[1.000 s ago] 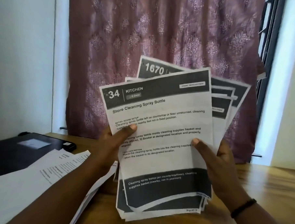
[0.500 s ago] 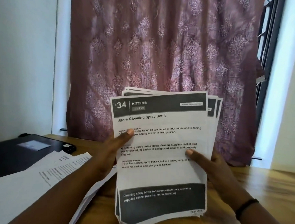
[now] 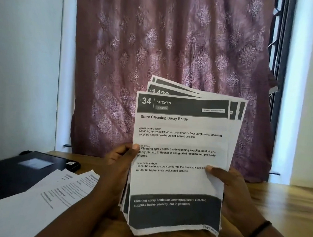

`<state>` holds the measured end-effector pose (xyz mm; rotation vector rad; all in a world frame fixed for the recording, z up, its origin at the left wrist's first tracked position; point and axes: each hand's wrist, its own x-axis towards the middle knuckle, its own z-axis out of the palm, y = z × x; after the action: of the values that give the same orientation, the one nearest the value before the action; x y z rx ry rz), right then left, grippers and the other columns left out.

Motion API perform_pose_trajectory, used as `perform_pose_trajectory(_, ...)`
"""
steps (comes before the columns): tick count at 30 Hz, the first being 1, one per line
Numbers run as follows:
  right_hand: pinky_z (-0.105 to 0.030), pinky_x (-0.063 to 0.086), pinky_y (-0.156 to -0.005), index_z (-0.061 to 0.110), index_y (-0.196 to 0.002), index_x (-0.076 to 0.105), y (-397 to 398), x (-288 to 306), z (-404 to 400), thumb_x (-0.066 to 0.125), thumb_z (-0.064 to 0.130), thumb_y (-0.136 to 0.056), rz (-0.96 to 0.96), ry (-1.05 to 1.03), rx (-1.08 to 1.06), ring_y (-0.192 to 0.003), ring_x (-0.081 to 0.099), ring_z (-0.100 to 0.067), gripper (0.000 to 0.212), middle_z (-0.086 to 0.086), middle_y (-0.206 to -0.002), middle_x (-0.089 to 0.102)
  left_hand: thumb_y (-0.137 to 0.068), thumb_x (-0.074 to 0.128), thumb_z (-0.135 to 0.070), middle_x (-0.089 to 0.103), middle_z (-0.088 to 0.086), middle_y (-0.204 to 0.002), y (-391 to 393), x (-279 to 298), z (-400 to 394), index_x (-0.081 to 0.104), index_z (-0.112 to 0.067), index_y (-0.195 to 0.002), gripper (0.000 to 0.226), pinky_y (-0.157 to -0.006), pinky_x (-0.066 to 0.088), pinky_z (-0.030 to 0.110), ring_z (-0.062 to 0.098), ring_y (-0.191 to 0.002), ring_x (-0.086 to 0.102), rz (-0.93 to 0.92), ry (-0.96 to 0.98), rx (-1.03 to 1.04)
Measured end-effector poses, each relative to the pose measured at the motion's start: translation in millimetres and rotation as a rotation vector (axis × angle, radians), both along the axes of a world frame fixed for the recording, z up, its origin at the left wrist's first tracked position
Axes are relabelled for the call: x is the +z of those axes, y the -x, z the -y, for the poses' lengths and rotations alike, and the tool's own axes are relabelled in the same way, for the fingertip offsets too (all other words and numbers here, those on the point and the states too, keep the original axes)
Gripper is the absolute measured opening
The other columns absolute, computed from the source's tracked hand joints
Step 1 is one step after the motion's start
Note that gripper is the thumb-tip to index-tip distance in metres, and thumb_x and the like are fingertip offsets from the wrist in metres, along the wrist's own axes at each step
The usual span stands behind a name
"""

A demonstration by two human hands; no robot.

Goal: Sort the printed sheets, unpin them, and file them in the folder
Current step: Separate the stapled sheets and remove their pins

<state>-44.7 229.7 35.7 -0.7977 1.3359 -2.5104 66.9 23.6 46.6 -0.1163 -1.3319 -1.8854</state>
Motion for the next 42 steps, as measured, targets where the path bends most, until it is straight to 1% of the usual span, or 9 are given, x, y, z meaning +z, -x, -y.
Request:
perform_pose_trajectory(7,-0.039,0.06,-0.065,0.003,-0.109,0.068,-5.6,5.3,-2.9,0.064,0.014,-0.075,-0.118,-0.014,-0.022,-0.089,0.071,-0.037,0.036,-0.019,-0.106,0.072,-0.076,0.062,-0.03,0.075,0.015,-0.09,-2.1,-0.8,-9.9,0.065,-0.006,-0.103,0.036,-0.053,0.057,0.029,0.026,-0.073,0.073,0.142,0.031,-0.076)
perform_pose_trajectory(11,-0.033,0.059,-0.076,0.013,-0.114,0.066,-6.9,1.2,-1.1,0.086,0.046,-0.056,-0.288,-0.134,-0.151,-0.096,0.071,-0.025,0.07,-0.008,-0.108,0.073,-0.07,0.067,-0.024,0.076,0.009,-0.091,-2.5,-3.7,-11.4,0.065,-0.013,-0.105,0.036,-0.052,0.056,0.026,0.022,-0.073,0.074,0.177,0.061,-0.148)
perform_pose_trajectory(15,-0.021,0.056,-0.062,0.01,-0.102,0.071,-17.0,3.2,2.1,0.069,0.013,-0.076,-0.317,-0.124,-0.197,-0.087,0.073,-0.021,0.026,-0.005,-0.095,0.076,-0.066,0.078,-0.011,0.074,0.018,-0.094,-4.0,-3.9,-11.3,0.066,-0.009,-0.103,0.038,-0.053,0.057,0.033,0.03,-0.073,0.073,0.198,0.017,-0.21)
perform_pose_trajectory(20,-0.021,0.055,-0.054,0.009,-0.09,0.071,-16.9,6.7,0.1,0.067,0.007,-0.077,-0.284,-0.023,-0.296,-0.071,0.073,-0.017,0.014,-0.004,-0.083,0.076,-0.075,0.063,-0.02,0.072,0.022,-0.097,-1.5,-5.1,-9.2,0.063,-0.01,-0.107,0.033,-0.06,0.059,0.046,0.036,-0.077,0.072,0.161,-0.067,-0.292)
perform_pose_trajectory(27,-0.03,0.054,-0.091,0.02,-0.108,0.07,23.8,-26.5,-10.7,0.079,0.01,-0.077,-0.412,-0.938,0.003,-0.095,0.07,-0.005,0.034,0.015,-0.1,0.074,-0.072,0.08,-0.013,0.07,0.007,-0.115,25.4,-52.6,3.7,0.066,-0.014,-0.117,0.047,-0.098,0.049,0.047,0.026,-0.104,0.068,0.628,0.364,-0.322)
perform_pose_trajectory(30,-0.021,0.054,-0.083,0.022,-0.11,0.067,22.7,-27.8,-18.9,0.072,0.0,-0.081,-0.379,-0.932,0.011,-0.095,0.069,-0.002,0.037,0.015,-0.101,0.073,-0.069,0.081,-0.025,0.07,-0.001,-0.117,34.0,-67.9,13.5,0.068,-0.023,-0.116,0.049,-0.098,0.049,0.048,0.023,-0.105,0.068,0.691,0.44,-0.32)
perform_pose_trajectory(34,-0.027,0.053,-0.09,0.027,-0.106,0.068,7.5,-19.8,-36.6,0.07,0.004,-0.082,-0.35,-0.918,-0.053,-0.1,0.068,-0.006,0.033,0.009,-0.11,0.072,-0.078,0.065,0.002,0.072,0.013,-0.107,34.8,-56.8,-0.2,0.066,-0.007,-0.106,0.029,-0.073,0.06,0.038,0.032,-0.092,0.071,0.558,0.143,-0.356)
perform_pose_trajectory(39,-0.018,0.042,-0.043,0.014,-0.104,0.064,-17.3,-36.4,-94.2,0.058,0.015,-0.092,-0.125,-1.144,-0.136,-0.046,0.057,-0.01,0.013,0.0,-0.073,0.065,-0.081,0.072,-0.013,0.074,0.01,-0.102,31.0,-46.7,-16.7,0.065,-0.011,-0.113,0.033,-0.092,0.05,0.053,0.036,-0.094,0.07,0.649,0.26,-0.319)
perform_pose_trajectory(42,-0.023,0.042,-0.046,0.011,-0.091,0.062,-19.4,-41.9,-141.0,0.059,0.015,-0.091,-0.014,-1.184,-0.293,-0.049,0.052,-0.018,0.005,-0.006,-0.07,0.057,-0.084,0.07,-0.013,0.073,0.005,-0.109,32.3,-47.9,-46.0,0.065,-0.02,-0.114,0.031,-0.092,0.052,0.044,0.027,-0.101,0.068,0.809,0.432,-0.493)
